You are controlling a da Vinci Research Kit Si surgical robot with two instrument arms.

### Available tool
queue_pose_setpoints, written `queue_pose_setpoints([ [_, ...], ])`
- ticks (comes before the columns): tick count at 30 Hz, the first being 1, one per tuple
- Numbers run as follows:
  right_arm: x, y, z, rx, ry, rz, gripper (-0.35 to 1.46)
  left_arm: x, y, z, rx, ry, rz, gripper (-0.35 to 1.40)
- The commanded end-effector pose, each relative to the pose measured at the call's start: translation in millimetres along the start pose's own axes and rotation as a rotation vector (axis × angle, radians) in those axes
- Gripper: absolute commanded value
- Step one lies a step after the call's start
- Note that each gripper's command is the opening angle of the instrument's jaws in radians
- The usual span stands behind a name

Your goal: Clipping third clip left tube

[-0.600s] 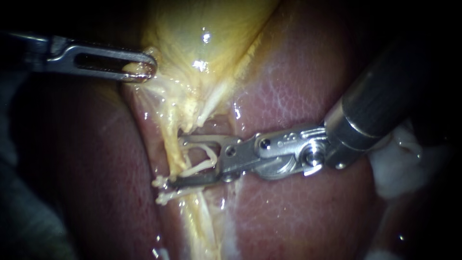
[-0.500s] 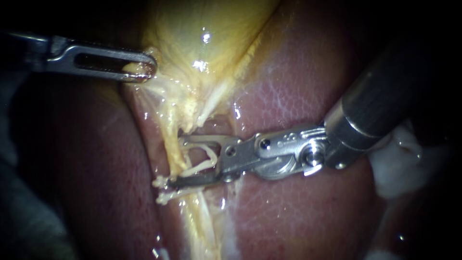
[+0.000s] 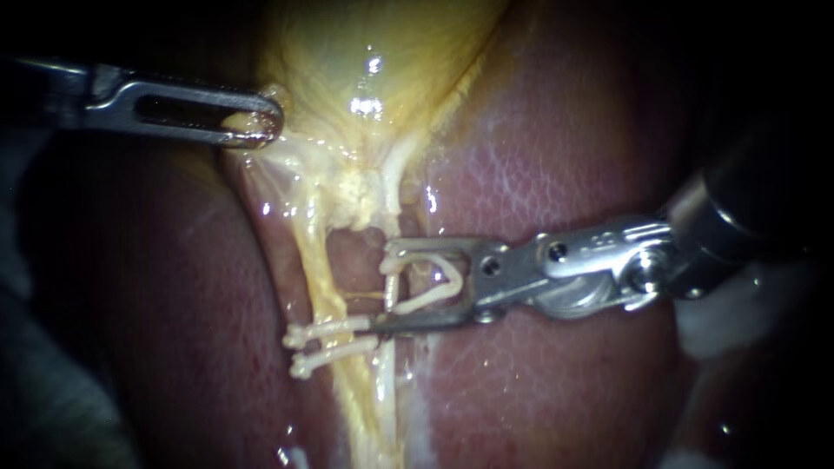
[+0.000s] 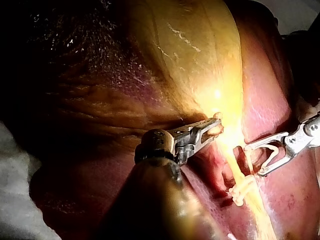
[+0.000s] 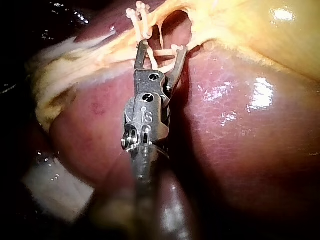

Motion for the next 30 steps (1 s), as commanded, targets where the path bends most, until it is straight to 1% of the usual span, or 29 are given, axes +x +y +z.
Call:
queue_pose_setpoints([
  [1,0.0,0.0,-0.4,0.002,0.004,0.001,0.48,0.0,0.0,0.0,0.000,0.000,0.000,-0.35],
  [3,0.2,0.2,-1.4,0.004,0.019,0.005,0.49,0.0,0.0,0.0,0.000,0.000,0.000,-0.35],
  [6,0.7,0.4,-2.4,0.023,0.045,0.011,0.49,0.0,0.0,0.0,0.000,0.000,0.000,-0.35],
  [11,1.1,0.3,-3.1,0.055,0.071,0.044,0.49,0.0,0.0,0.0,0.000,0.000,0.000,-0.35],
  [12,1.2,0.2,-3.1,0.063,0.081,0.056,0.49,0.0,0.0,0.0,0.000,0.000,0.000,-0.35],
  [15,1.4,-0.2,-3.0,0.113,0.116,0.113,0.49,0.0,0.0,0.0,0.000,0.000,0.000,-0.35],
  [21,2.0,-0.9,-2.3,0.199,0.154,0.200,0.49,0.0,-0.1,0.0,0.000,0.000,0.000,-0.35],
  [26,2.5,-1.1,-1.0,0.252,0.169,0.303,0.49,0.0,-0.1,0.0,0.000,0.000,0.000,-0.35],
  [30,2.6,-1.0,0.1,0.284,0.165,0.365,0.49,0.0,-0.1,0.0,0.000,0.000,0.000,-0.35],
])
